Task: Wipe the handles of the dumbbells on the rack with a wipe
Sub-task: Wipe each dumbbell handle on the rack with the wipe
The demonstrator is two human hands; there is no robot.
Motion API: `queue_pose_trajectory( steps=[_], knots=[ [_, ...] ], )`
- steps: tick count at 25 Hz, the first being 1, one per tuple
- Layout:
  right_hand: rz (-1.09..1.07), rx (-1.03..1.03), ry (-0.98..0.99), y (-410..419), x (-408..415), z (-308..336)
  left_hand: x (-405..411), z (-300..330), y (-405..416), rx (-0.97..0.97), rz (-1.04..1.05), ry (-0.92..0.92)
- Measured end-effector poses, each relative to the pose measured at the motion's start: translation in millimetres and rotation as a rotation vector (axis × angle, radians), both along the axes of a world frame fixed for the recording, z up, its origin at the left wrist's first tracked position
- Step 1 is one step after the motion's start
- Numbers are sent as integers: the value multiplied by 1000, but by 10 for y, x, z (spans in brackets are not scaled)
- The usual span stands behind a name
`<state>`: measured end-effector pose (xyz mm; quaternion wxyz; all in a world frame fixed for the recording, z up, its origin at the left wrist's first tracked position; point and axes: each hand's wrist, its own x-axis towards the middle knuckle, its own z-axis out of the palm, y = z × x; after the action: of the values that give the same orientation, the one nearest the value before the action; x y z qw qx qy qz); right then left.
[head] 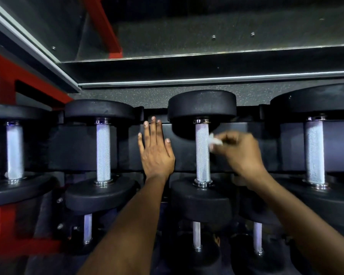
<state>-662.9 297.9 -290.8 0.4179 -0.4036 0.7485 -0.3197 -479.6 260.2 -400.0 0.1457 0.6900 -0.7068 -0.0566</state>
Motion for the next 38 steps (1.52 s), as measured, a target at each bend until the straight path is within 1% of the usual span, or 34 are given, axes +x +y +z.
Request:
queue_pose_trajectory(
  steps=[1,2,3,4,5,6,7,9,10,11,12,13,15,16,19,20,21,23,25,26,27,29,30,31,32,33,34,35,36,37,38],
  knots=[
    [-51,-83,3,-138,30,36,2,-1,1,1,1,0],
    [-44,-136,9,-165,42,55,4,-3,0,2,4,1],
    [20,-144,23,-65,27,43,4,-6,-1,3,4,4],
    [136,-86,22,109,10,35,3,-5,2,3,2,7],
    [275,31,14,299,19,60,0,-3,2,1,1,6],
    [358,98,8,416,44,85,-3,1,-1,1,2,5],
    [344,65,38,379,44,44,-5,4,-7,3,2,5],
    [96,-158,106,48,45,-16,-7,10,-5,3,0,7],
    [28,-258,117,-91,74,6,-5,11,-4,-1,3,8],
    [26,-317,124,-124,87,-1,-1,10,-3,-2,4,11],
    [87,-329,144,-26,72,-41,0,9,-1,1,1,13],
    [203,-302,175,158,47,-85,-1,10,3,1,-2,12],
    [475,-163,185,506,26,-48,-4,12,4,-5,4,1],
    [509,-161,193,499,9,-54,-4,13,-5,-1,7,1],
    [270,-350,279,-30,21,-37,-3,17,5,3,1,1],
    [239,-385,303,-123,58,-38,-3,18,3,0,3,3],
    [273,-381,319,-76,64,-75,-4,16,-1,2,3,7],
    [489,-341,344,279,20,-165,-3,9,8,5,0,8],
    [702,-265,257,476,-39,-83,-7,4,3,-4,7,4],
    [734,-254,241,365,-63,-65,-7,2,-4,-1,7,6],
    [699,-252,254,182,-61,-28,-2,2,0,3,4,8],
    [602,-337,361,-133,-17,66,1,-5,2,3,1,4],
    [618,-392,444,-163,-2,45,0,-11,0,4,2,5],
    [719,-399,512,-92,0,10,0,-14,0,4,2,6],
    [861,-345,525,32,-25,-22,4,-15,7,1,1,5],
    [964,-244,458,180,-75,-25,5,-16,7,-5,-2,-1],
    [956,-144,299,305,-126,1,6,-17,3,-8,-4,-4],
    [777,-77,53,356,-171,49,5,-17,1,-5,-4,-3],
    [492,-12,-269,335,-230,81,3,-12,0,-3,-2,-1],
    [256,83,-572,297,-269,99,4,-10,4,-5,1,1],
    [108,166,-794,271,-275,112,0,-10,6,-7,2,1]
  ],
)
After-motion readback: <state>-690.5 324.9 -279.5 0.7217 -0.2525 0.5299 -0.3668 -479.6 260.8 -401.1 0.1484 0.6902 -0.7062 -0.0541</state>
